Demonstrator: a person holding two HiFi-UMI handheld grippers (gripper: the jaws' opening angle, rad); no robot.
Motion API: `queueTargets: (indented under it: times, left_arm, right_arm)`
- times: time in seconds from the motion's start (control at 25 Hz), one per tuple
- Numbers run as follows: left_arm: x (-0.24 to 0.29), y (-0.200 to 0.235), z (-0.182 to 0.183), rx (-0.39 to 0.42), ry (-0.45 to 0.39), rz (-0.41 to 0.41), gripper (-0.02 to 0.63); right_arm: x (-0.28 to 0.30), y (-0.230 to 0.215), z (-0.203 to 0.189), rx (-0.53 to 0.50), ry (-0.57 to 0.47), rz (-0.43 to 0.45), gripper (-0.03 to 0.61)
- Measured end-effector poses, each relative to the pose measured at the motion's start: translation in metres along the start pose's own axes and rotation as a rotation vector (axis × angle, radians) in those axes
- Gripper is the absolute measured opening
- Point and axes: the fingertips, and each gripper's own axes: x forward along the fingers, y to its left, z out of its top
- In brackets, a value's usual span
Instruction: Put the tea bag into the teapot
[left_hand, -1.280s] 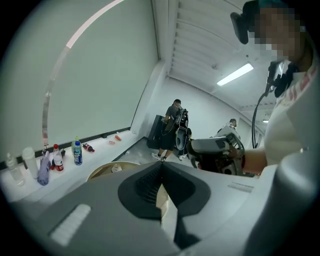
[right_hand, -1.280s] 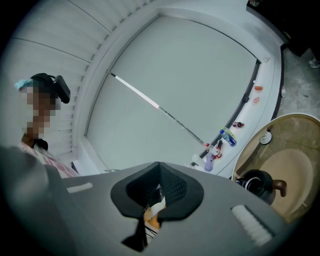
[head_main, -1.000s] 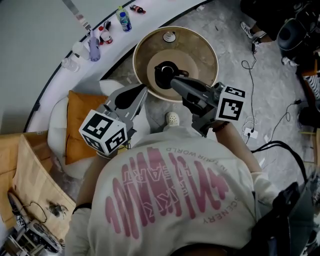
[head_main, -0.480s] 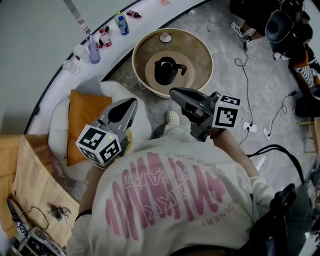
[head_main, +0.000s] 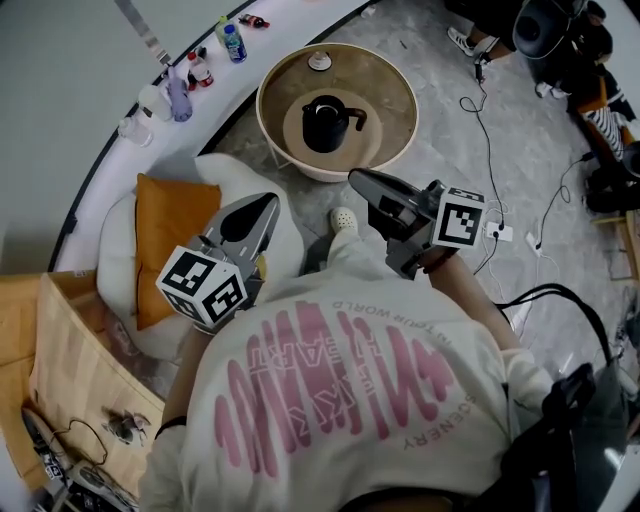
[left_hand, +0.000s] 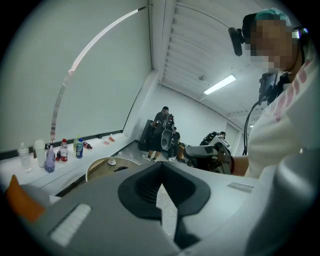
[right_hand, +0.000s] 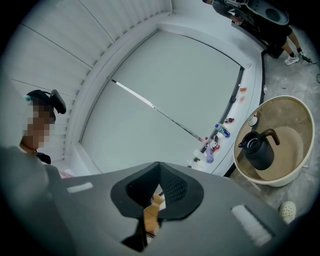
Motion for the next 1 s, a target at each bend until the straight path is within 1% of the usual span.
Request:
queueTargets:
  times: [0.2,0.32,0.48,1.0]
  left_arm:
    - [-0.003,0.003,0.000,0.001,-0.002,0.010,0.015]
    - [-0.008,0.008,0.003,-0.007,-0.014,0.022,0.015]
    - [-0.009,0.007,0.002,-0.010,-0.016,0.029,0.015]
    - [-0.013,0.003,-0.002,-0.020,-0.018,0.035,0.015]
  right_arm:
    - [-0.001,-0.004,-0.006,-0.045,0.037,-0.020,0.006]
    - [0.006,0.000,-0.009,-0.060,0.053,-0.003,0.005]
    - [0.009,0.002,-0.008,-0.069,0.055,0.013,0.005]
    - [0.010,0.000,-0.012,-0.067,0.069,0.013,0.005]
